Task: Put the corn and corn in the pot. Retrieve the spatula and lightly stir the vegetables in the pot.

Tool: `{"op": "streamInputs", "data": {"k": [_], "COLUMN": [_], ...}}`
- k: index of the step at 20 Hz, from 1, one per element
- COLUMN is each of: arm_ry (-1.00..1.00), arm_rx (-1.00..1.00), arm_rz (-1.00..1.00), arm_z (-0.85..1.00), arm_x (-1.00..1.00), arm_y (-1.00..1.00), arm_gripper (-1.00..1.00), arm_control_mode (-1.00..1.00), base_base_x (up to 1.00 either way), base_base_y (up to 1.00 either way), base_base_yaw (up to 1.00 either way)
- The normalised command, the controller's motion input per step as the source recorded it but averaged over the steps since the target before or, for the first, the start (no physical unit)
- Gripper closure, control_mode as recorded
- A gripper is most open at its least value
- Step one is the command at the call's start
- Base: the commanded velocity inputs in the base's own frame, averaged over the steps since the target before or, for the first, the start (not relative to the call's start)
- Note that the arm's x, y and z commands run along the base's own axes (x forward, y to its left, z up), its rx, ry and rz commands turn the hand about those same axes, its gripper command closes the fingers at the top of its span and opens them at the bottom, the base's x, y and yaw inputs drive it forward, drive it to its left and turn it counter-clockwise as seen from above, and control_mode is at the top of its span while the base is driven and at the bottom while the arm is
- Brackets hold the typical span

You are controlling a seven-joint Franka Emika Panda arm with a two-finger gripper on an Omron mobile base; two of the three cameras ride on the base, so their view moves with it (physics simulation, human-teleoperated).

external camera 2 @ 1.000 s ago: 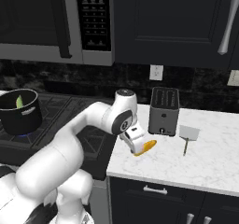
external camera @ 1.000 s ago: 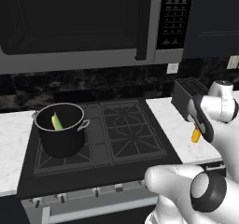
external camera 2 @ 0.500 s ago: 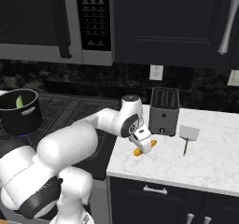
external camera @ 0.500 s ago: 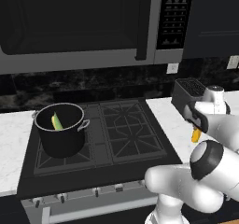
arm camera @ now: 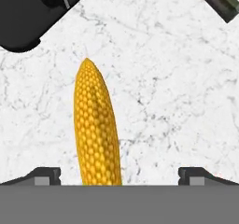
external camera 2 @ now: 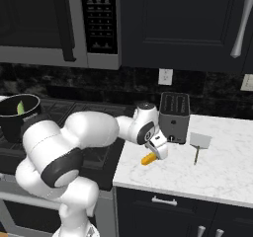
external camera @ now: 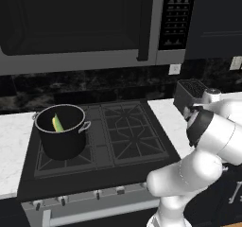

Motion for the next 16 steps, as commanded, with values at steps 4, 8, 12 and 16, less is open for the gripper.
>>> {"op": "streamInputs", "data": {"k": [4,8,12,16], "arm_ry": [0.0,0.0,0.0,0.0], "arm_rx": [0.0,0.0,0.0,0.0], "arm_rz": [0.0,0.0,0.0,0.0], "arm_z": [-0.29,-0.27,-0.29,-0.38], "arm_x": [0.39,0.29,0.31,0.15], "arm_y": [-0.23,-0.11,-0.1,-0.01], "arm_gripper": [-1.0,-1.0,-1.0,-1.0], "arm_control_mode": [-1.0,-1.0,-1.0,-1.0], "base_base_x": [0.0,0.0,0.0,0.0], "base_base_y": [0.0,0.0,0.0,0.0], "base_base_yaw": [0.0,0.0,0.0,0.0]}}
